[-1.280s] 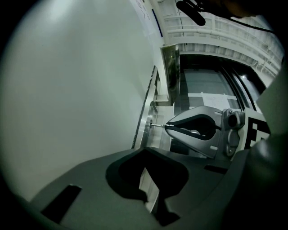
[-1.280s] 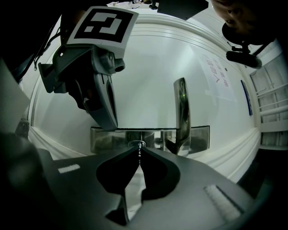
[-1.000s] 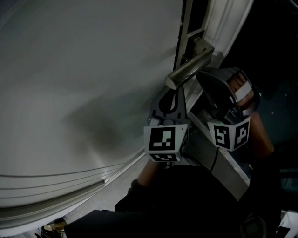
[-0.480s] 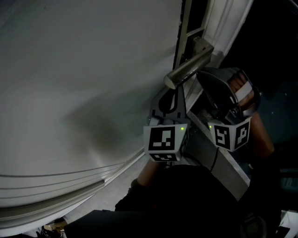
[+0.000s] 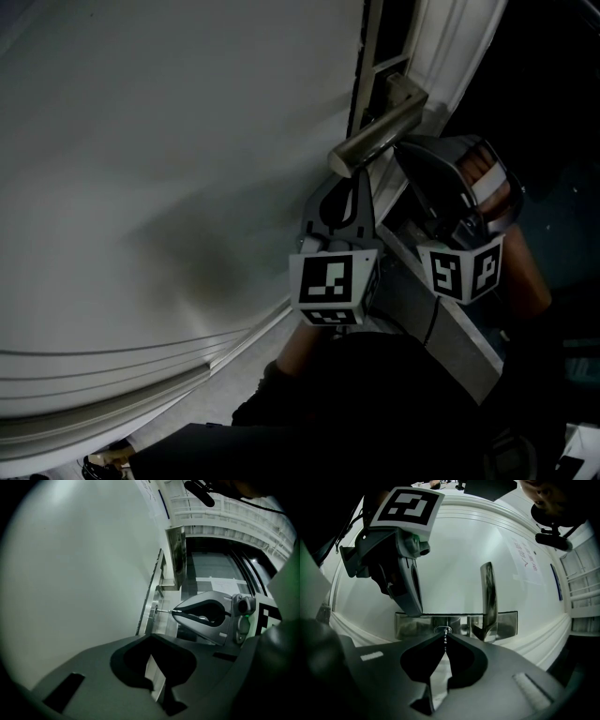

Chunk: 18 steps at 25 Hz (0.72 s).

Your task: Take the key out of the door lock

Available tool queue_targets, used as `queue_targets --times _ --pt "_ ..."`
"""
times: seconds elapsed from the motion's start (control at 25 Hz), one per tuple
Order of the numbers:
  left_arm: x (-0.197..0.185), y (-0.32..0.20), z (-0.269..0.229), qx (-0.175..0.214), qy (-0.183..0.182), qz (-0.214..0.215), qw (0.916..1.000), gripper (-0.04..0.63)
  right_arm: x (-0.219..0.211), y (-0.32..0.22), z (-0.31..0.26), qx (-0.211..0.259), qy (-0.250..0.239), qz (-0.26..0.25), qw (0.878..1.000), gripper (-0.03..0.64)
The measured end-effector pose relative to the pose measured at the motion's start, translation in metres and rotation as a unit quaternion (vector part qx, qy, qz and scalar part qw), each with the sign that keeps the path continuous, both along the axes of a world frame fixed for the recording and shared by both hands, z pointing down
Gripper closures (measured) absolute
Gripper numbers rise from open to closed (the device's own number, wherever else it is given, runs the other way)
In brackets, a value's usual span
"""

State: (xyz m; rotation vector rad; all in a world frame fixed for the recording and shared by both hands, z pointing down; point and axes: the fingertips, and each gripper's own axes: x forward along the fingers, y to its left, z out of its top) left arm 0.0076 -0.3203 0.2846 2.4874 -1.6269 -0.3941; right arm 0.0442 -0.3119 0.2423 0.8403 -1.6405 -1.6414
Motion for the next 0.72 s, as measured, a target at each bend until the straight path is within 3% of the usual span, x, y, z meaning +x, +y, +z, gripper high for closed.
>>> queue_targets --times 0.72 --pt "-0.0014 -0.0010 0.0001 0.001 0.001 -0.003 1.0000 0.595 0.0003 0.0018 -0.0002 0.002 0.002 0.000 1.000 0.604"
